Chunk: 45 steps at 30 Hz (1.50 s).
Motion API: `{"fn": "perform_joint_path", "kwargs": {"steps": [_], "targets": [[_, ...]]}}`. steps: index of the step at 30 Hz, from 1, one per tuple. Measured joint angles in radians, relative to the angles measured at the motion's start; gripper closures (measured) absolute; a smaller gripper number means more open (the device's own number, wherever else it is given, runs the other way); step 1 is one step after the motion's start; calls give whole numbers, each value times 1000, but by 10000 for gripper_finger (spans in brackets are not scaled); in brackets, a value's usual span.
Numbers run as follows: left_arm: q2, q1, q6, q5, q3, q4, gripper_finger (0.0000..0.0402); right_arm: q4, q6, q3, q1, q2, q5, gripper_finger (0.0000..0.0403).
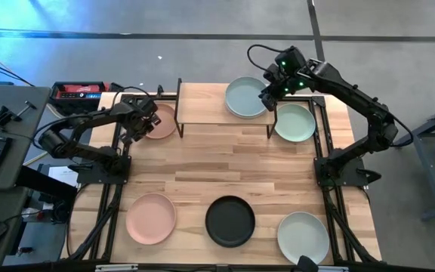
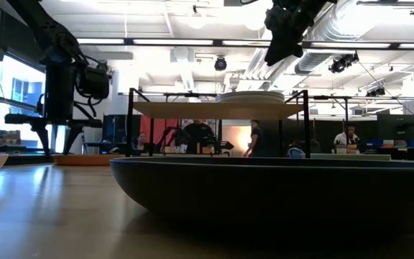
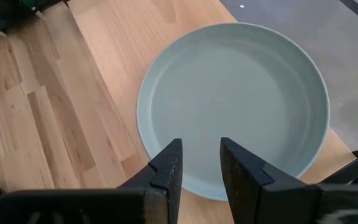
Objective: Place and stack plates onto a shelf
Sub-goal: Stack the light orange plate on top of the other blue plate on the shelf
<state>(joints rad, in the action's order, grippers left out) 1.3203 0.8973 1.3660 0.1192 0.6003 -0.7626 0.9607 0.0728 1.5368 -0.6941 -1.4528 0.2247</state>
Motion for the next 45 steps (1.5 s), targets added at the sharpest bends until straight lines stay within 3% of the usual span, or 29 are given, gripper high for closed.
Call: {"fn": "perform_joint_path", "kwargs": {"steps": [9,21,27,32,45], "targets": [[91,-41,3,-11,6,59,303,7,21,0,0,0,0,316],[82,-55,3,7,4,67,393,11,41,0,0,0,7,316],[76,-57,3,-18,3,60,398,35,66,0,0,0,7,316],[20,-57,20,-32,-2,40,400,45,67,0,0,0,7,316],[-211,-57,107,53,-1,-79,401,44,96,0,0,0,7,316]]}}
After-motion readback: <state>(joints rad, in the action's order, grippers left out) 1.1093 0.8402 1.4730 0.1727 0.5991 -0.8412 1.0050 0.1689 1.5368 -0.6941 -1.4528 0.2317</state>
